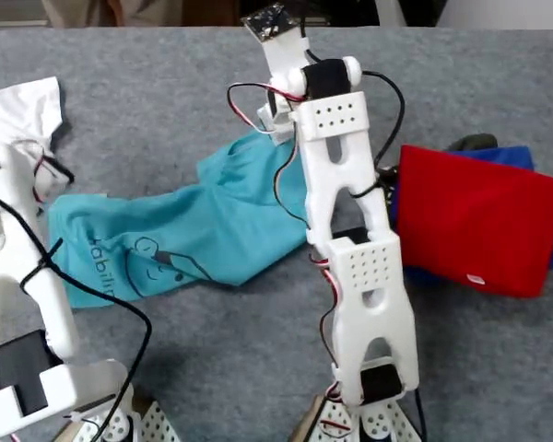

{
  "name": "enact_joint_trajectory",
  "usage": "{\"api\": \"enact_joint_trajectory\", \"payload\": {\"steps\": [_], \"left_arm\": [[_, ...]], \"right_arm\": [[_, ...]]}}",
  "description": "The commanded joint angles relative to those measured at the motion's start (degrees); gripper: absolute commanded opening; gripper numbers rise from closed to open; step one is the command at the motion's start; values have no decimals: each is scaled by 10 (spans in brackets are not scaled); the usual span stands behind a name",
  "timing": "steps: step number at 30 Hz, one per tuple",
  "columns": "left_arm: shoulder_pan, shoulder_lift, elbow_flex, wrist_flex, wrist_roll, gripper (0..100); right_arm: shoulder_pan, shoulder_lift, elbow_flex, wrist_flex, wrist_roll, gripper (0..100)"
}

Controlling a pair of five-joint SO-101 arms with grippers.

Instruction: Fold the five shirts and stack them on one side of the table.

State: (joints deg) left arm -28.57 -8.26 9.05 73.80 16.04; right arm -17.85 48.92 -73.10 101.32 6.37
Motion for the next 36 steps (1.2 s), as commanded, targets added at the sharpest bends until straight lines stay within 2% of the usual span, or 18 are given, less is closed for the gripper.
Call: {"api": "enact_joint_trajectory", "payload": {"steps": [1, 4, 10, 15, 19, 31, 36], "left_arm": [[-6, 44, -78, 6, -3, 229], [-11, 138, -133, 22, -5, 229], [-6, 322, -326, 120, -2, 229], [-11, 429, -482, 197, -1, 228], [-15, 497, -561, 259, -2, 228], [-12, 553, -571, 269, -1, 226], [-11, 600, -579, 243, 29, 126]], "right_arm": [[7, -48, 1, 8, 4, 4], [7, -48, 2, 8, 4, 4], [7, -47, 3, 8, 4, 4], [6, -23, 2, 8, 4, 4], [6, -7, 1, 8, 1, 4], [7, -3, 1, 8, 0, 4], [7, -3, 1, 8, 0, 4]]}}
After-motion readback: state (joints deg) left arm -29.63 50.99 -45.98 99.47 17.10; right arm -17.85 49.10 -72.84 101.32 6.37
